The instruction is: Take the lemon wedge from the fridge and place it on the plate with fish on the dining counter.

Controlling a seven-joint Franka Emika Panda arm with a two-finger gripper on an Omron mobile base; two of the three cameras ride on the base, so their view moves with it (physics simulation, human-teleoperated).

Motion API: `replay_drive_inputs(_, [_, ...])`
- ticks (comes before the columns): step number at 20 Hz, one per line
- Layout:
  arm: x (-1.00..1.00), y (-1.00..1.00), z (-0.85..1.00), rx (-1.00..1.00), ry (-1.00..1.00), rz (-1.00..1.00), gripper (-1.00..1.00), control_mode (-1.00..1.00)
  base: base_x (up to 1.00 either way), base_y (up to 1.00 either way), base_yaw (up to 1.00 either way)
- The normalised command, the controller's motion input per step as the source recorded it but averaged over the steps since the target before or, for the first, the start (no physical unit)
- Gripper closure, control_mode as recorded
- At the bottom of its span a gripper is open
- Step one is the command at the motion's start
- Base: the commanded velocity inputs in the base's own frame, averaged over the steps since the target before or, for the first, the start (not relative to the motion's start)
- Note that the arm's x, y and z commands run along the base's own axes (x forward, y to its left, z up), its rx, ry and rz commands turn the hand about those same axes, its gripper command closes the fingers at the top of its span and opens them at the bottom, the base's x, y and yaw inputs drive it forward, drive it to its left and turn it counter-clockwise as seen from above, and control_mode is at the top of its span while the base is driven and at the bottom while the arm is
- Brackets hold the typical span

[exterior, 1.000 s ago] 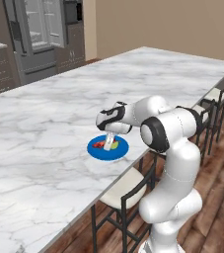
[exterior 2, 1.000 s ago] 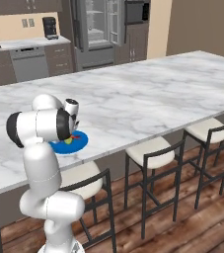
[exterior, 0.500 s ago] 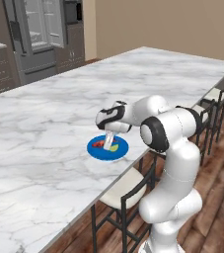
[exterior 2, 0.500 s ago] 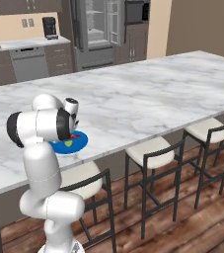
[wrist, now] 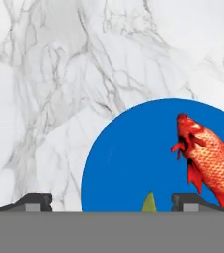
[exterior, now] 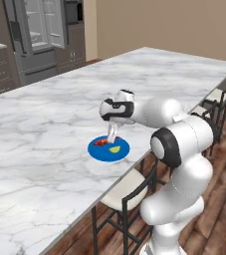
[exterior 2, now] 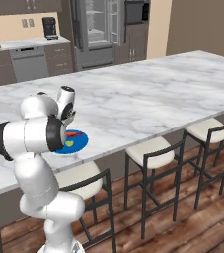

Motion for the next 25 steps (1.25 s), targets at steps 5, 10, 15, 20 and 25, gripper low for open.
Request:
replay_drive_inputs(5, [-1.00,-0.60,0.89,0.01,-0.05,0.00,-1.00,-1.00,0.00,0.00,0.00])
replay_drive_inputs(10, [-1.00,-0.66,0.70,0.01,-0.08,0.00,-1.00,-1.00,0.00,0.00,0.00])
replay_drive_inputs(15, [-1.00,-0.57,0.53,0.00,-0.19,0.00,-1.00,-1.00,0.00,0.00,0.00])
replay_drive_inputs(20, [-1.00,-0.41,0.50,0.00,-0.32,0.00,-1.00,-1.00,0.00,0.00,0.00])
replay_drive_inputs(25, [-1.00,-0.13,0.96,-0.05,-0.41,-0.01,-1.00,-1.00,0.00,0.00,0.00])
